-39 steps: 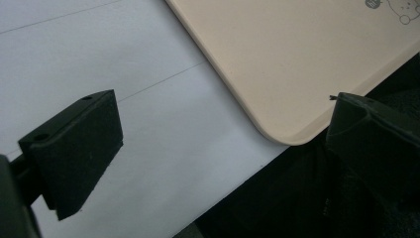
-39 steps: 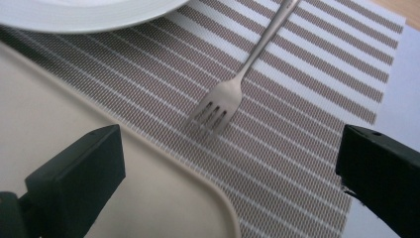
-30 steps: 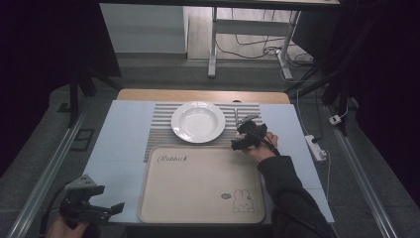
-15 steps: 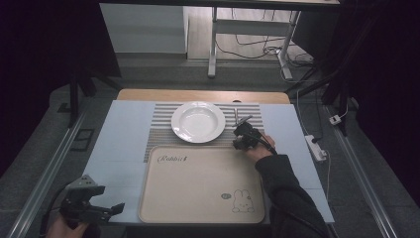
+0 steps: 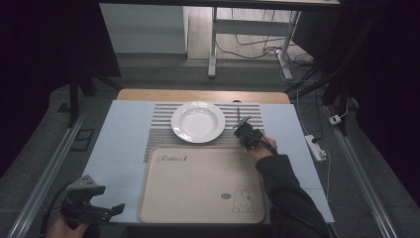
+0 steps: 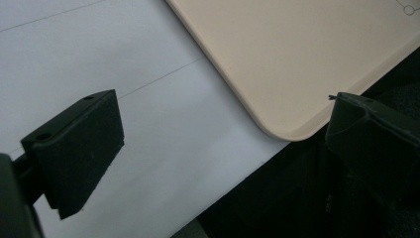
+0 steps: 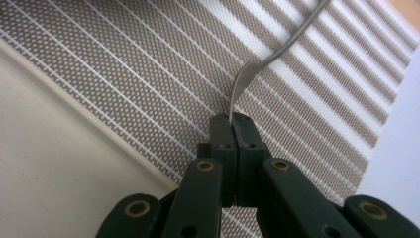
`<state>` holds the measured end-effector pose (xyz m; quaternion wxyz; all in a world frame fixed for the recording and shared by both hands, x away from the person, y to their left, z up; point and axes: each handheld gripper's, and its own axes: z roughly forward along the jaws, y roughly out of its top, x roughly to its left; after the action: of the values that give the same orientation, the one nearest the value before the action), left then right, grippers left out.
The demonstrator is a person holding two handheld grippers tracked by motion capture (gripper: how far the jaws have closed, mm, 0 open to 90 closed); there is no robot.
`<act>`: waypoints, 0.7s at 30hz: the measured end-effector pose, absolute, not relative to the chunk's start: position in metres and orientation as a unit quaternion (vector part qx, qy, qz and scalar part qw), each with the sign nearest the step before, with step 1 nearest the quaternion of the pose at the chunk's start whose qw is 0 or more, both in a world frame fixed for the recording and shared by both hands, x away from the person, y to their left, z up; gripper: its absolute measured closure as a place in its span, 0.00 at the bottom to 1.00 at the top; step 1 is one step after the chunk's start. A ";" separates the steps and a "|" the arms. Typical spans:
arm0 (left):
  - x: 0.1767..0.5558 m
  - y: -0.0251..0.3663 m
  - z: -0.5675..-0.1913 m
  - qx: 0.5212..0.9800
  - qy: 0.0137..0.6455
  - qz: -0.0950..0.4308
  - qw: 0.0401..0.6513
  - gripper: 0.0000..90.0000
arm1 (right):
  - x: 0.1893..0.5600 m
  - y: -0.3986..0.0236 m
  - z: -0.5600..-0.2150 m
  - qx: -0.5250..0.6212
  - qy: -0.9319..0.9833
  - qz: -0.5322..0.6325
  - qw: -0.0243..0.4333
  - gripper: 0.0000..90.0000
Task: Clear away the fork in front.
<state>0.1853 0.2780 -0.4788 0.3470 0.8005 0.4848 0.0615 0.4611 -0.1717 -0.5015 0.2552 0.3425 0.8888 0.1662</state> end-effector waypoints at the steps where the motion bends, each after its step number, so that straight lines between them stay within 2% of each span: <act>1: 0.185 0.278 -0.479 0.800 0.485 0.061 0.348 0.02 | 0.461 -0.173 -0.500 0.343 0.888 0.172 0.252 1.00; 7: 0.184 0.278 -0.478 0.802 0.479 0.066 0.352 0.01 | 0.457 -0.181 -0.489 0.338 0.887 0.206 0.236 1.00; 17: 0.183 0.277 -0.474 0.795 0.469 0.072 0.379 0.00 | 0.427 -0.192 -0.467 0.321 0.884 0.252 0.228 1.00; 21: 0.185 0.274 -0.472 0.796 0.459 0.075 0.386 0.00 | 0.414 -0.196 -0.459 0.313 0.885 0.273 0.211 1.00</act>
<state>0.1852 0.2741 -0.4715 0.3862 0.7963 0.4595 0.0754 0.4142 -0.1957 -0.4589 0.2110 0.3131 0.8847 0.2732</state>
